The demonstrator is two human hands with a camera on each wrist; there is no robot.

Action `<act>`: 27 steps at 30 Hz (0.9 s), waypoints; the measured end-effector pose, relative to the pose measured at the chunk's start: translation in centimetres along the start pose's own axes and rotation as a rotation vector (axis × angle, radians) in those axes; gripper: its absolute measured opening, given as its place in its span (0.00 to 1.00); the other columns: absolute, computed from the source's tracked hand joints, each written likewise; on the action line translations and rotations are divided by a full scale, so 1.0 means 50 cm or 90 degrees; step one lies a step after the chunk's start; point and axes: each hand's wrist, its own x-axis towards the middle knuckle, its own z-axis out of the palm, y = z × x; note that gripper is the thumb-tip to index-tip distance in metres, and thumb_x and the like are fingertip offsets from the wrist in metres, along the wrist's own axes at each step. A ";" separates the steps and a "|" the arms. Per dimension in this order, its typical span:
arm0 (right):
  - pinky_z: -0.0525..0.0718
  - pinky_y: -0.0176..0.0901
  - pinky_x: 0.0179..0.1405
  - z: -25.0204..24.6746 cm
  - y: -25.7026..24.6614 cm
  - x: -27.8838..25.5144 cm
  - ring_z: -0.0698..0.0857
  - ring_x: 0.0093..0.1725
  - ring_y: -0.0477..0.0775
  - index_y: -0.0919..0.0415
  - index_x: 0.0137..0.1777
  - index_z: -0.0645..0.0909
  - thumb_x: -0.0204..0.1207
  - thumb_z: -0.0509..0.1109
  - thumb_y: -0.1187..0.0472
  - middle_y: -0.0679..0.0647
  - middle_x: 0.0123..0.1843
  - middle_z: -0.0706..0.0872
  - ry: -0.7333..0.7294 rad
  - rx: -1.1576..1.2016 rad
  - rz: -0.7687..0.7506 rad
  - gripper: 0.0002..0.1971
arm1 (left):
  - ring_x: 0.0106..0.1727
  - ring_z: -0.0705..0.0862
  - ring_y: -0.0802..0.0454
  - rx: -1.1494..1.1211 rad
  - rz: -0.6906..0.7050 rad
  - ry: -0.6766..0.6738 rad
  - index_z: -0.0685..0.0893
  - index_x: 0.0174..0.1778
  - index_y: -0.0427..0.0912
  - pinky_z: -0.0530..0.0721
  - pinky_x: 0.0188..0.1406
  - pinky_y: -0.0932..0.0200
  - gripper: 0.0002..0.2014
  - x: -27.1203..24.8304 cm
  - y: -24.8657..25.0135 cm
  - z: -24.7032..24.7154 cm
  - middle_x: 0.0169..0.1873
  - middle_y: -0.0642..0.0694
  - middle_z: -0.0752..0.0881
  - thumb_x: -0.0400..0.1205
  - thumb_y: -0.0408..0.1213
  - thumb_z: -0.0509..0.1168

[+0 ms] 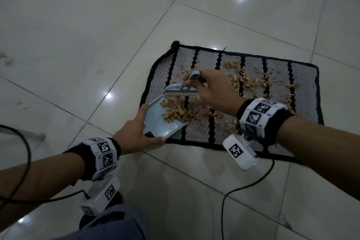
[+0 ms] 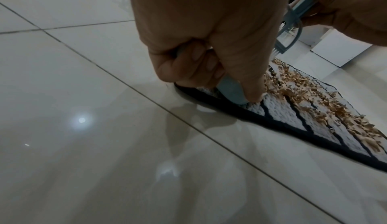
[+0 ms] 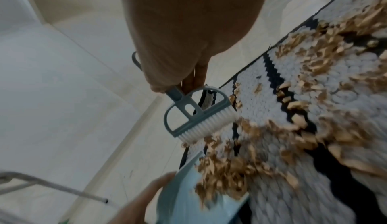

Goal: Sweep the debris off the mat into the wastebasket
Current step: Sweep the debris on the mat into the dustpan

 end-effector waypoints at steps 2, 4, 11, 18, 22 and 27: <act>0.85 0.30 0.49 -0.026 0.000 0.015 0.86 0.47 0.40 0.64 0.53 0.86 0.82 0.67 0.68 0.52 0.49 0.90 -0.019 0.010 0.016 0.07 | 0.58 0.82 0.44 -0.001 -0.002 -0.004 0.41 0.86 0.54 0.80 0.53 0.58 0.61 0.000 0.000 -0.002 0.72 0.42 0.77 0.69 0.59 0.78; 0.84 0.29 0.51 -0.056 0.003 0.027 0.86 0.49 0.39 0.65 0.52 0.85 0.83 0.66 0.66 0.51 0.48 0.89 -0.075 0.018 0.034 0.06 | 0.54 0.80 0.47 -0.003 0.001 -0.009 0.41 0.85 0.54 0.81 0.51 0.58 0.60 -0.001 0.001 -0.005 0.70 0.42 0.77 0.69 0.59 0.78; 0.83 0.31 0.45 -0.111 0.011 0.037 0.87 0.45 0.38 0.64 0.50 0.85 0.84 0.66 0.64 0.51 0.46 0.90 -0.353 -0.036 0.068 0.06 | 0.52 0.79 0.48 -0.002 0.000 -0.009 0.42 0.85 0.54 0.78 0.47 0.60 0.59 -0.002 0.009 -0.008 0.61 0.49 0.75 0.69 0.57 0.79; 0.84 0.46 0.45 -0.079 0.035 0.052 0.87 0.44 0.47 0.67 0.47 0.84 0.82 0.66 0.67 0.55 0.45 0.90 -0.304 -0.134 0.047 0.06 | 0.52 0.79 0.48 0.005 -0.005 -0.009 0.42 0.85 0.53 0.78 0.48 0.59 0.60 -0.003 0.013 -0.007 0.59 0.50 0.74 0.69 0.58 0.79; 0.83 0.34 0.47 -0.096 0.025 0.079 0.87 0.46 0.40 0.64 0.47 0.84 0.82 0.66 0.67 0.52 0.45 0.90 -0.239 -0.089 0.030 0.06 | 0.51 0.78 0.49 0.011 -0.001 -0.009 0.42 0.85 0.52 0.77 0.47 0.61 0.59 -0.007 0.018 -0.009 0.59 0.52 0.72 0.69 0.58 0.78; 0.85 0.49 0.47 -0.087 0.033 0.064 0.86 0.44 0.50 0.65 0.46 0.83 0.81 0.65 0.67 0.54 0.44 0.89 -0.332 -0.161 0.024 0.05 | 0.51 0.78 0.48 0.011 -0.004 -0.013 0.42 0.85 0.53 0.78 0.49 0.59 0.59 -0.007 0.017 -0.011 0.61 0.49 0.75 0.69 0.58 0.78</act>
